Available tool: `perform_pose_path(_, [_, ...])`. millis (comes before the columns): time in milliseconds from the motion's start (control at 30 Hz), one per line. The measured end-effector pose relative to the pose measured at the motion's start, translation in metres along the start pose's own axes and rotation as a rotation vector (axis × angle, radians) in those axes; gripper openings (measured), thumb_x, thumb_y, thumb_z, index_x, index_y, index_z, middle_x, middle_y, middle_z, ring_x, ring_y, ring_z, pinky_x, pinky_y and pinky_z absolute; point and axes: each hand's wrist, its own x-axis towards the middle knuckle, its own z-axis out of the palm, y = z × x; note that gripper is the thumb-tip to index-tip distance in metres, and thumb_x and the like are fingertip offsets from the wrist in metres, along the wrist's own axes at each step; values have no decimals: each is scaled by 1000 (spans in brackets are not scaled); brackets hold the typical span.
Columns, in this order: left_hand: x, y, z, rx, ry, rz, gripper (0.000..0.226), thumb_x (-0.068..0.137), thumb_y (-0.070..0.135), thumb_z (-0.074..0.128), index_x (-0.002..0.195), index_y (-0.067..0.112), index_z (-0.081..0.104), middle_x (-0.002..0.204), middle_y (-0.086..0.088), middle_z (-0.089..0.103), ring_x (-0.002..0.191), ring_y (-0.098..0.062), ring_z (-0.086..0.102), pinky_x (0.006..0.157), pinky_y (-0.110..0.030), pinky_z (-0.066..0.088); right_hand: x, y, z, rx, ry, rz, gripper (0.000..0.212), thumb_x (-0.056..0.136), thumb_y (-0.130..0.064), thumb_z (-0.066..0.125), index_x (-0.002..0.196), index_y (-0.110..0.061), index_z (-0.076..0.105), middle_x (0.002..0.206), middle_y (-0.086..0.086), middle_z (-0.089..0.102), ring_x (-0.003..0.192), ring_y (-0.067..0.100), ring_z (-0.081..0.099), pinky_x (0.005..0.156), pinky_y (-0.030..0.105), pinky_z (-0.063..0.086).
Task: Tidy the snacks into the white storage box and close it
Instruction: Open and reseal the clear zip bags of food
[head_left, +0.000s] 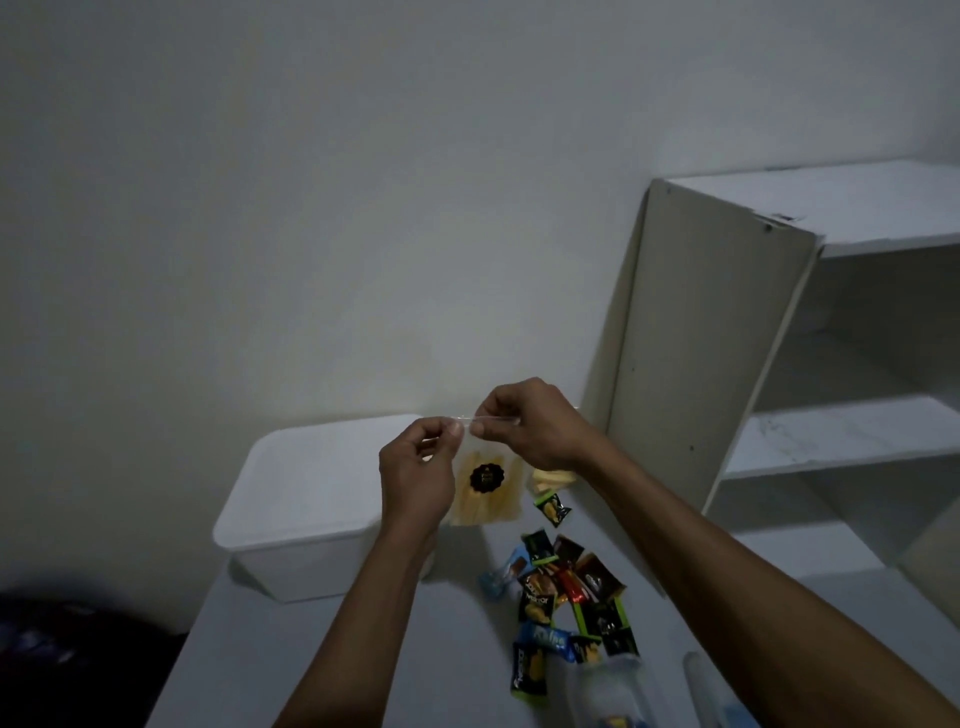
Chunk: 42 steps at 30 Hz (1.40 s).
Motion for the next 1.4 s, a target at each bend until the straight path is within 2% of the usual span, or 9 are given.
perform_pose_path(133, [0, 3, 4, -7, 20, -3, 10, 88, 20, 70, 80, 24, 72, 85, 6, 72, 80, -9, 63, 71, -21, 47, 6, -1, 2, -39, -13, -24, 12, 91, -30, 68, 91, -19, 72, 88, -2, 72, 84, 12, 68, 79, 33, 57])
perform_pose_path(300, [-2, 8, 0, -16, -3, 10, 9, 88, 20, 70, 81, 24, 73, 84, 8, 73, 76, -3, 63, 70, -18, 47, 8, -5, 3, -76, -21, -55, 11, 94, -29, 63, 87, -21, 67, 87, -2, 70, 83, 13, 64, 77, 34, 55])
perform_pose_path(533, [-3, 11, -5, -34, 28, -16, 10, 89, 17, 70, 80, 22, 71, 83, 7, 71, 78, -7, 61, 71, -18, 46, 7, -9, 0, -52, -40, -46, 9, 92, -31, 66, 85, -26, 66, 83, -11, 66, 80, 4, 63, 71, 24, 48])
perform_pose_path(667, [-5, 13, -2, -32, 15, -31, 8, 89, 18, 69, 82, 20, 71, 84, 7, 70, 78, -6, 61, 69, -16, 45, 5, -9, -1, -67, -19, -16, 10, 92, -31, 66, 84, -25, 65, 83, -11, 66, 81, 8, 66, 74, 29, 53])
perform_pose_path(833, [-6, 13, -5, -55, 32, -52, 5, 89, 19, 69, 86, 19, 71, 87, 6, 70, 80, -8, 61, 69, -17, 45, -3, -5, -10, 4, -39, -4, 10, 91, -26, 68, 93, -17, 70, 89, -12, 66, 80, -6, 58, 65, 10, 38])
perform_pose_path(967, [-6, 14, -5, -49, 22, -41, 4, 90, 18, 68, 86, 19, 71, 88, 6, 70, 81, -7, 62, 70, -16, 45, -8, -2, -10, 23, 0, 1, 10, 91, -26, 68, 90, -17, 71, 92, -8, 69, 88, 4, 61, 69, 13, 41])
perform_pose_path(1067, [-8, 13, -4, -51, 24, -47, 5, 90, 18, 68, 85, 19, 70, 86, 7, 69, 79, -7, 61, 68, -17, 45, -8, 1, -9, 75, -18, 36, 7, 89, -27, 71, 85, -21, 71, 90, -6, 72, 87, 8, 65, 74, 22, 48])
perform_pose_path(1200, [-7, 11, -7, -61, 28, -56, 4, 89, 19, 69, 87, 17, 71, 88, 6, 69, 82, -8, 61, 72, -20, 45, -9, 4, -13, 140, 2, 70, 7, 88, -23, 72, 88, -16, 73, 86, -6, 71, 84, 8, 67, 74, 24, 50])
perform_pose_path(1400, [-5, 11, -8, -83, 48, -76, 4, 89, 19, 69, 85, 20, 71, 89, 6, 70, 85, -10, 63, 76, -24, 47, -10, 6, -12, 255, 23, 101, 8, 85, -19, 76, 86, -12, 73, 80, -9, 71, 73, -3, 66, 65, 14, 49])
